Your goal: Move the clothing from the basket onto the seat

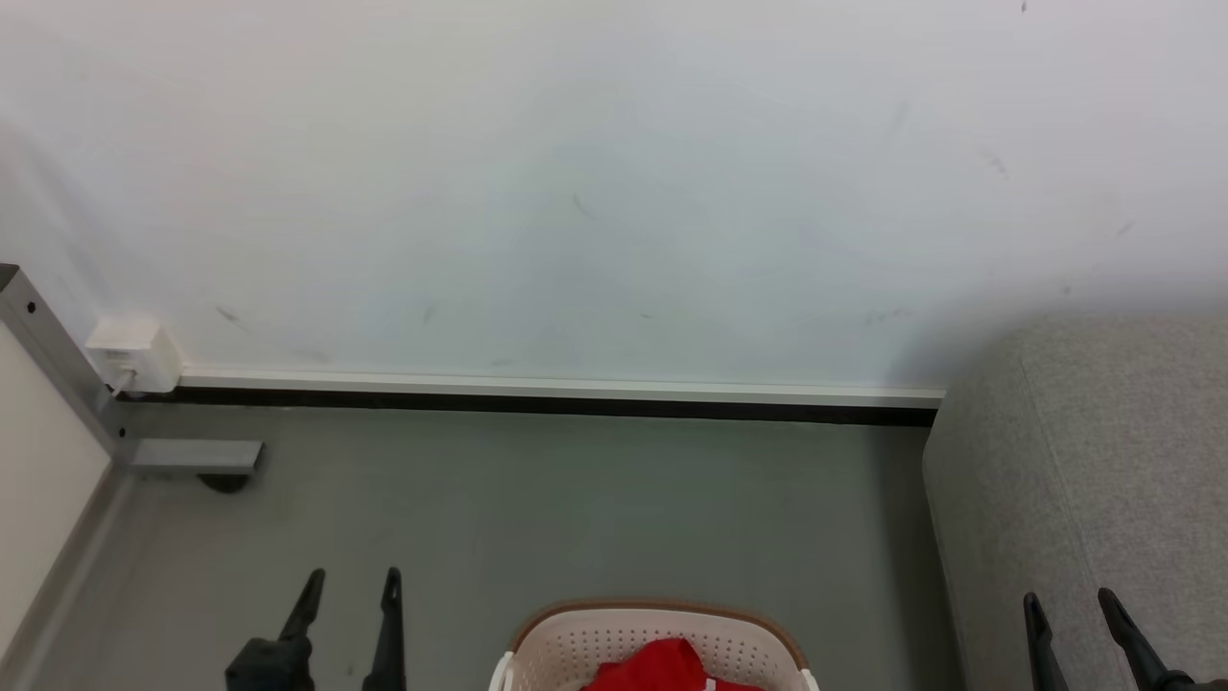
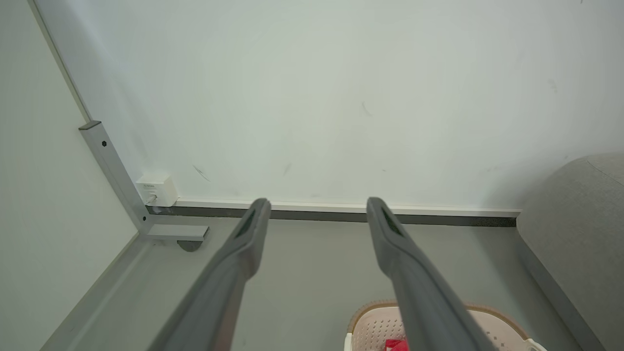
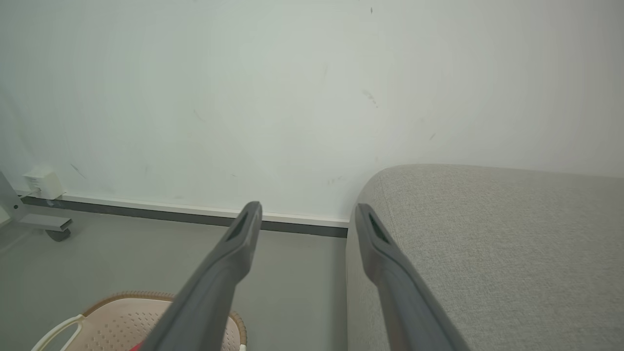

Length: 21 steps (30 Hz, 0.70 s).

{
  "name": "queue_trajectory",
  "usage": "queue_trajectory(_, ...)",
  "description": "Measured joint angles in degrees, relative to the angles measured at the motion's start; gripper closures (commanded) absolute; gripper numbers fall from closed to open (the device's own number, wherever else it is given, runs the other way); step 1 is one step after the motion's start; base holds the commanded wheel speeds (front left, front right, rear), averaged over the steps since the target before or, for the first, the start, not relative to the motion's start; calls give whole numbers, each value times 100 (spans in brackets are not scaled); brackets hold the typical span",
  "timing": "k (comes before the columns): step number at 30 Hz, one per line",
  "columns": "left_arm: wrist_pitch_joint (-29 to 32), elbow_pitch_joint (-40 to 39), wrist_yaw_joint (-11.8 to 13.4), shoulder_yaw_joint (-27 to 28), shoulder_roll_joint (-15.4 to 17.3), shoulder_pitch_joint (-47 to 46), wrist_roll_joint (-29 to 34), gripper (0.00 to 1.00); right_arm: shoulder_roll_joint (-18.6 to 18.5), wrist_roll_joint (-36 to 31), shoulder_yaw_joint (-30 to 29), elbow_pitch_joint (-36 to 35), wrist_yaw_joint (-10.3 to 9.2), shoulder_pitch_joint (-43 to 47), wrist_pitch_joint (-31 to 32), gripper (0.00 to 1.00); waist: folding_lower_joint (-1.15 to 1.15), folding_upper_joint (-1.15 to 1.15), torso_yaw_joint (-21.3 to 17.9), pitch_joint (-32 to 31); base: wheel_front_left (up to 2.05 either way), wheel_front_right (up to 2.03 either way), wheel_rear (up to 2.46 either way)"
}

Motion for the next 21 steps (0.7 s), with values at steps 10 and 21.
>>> queue_trajectory(10, 0, 44, -114, -15, -44, -71, 51, 0, -5, 15, 45, -93, 0, -75, 0, 0, 0, 0, -201, 170, 0, 0, 0)
queue_trajectory(21, -1, 188, -259, -237, -77, -617, 194, 0, 12, 23, 166, -432, 0, -554, -2, 0, 0, 0, -514, 859, 0, 0, 0)
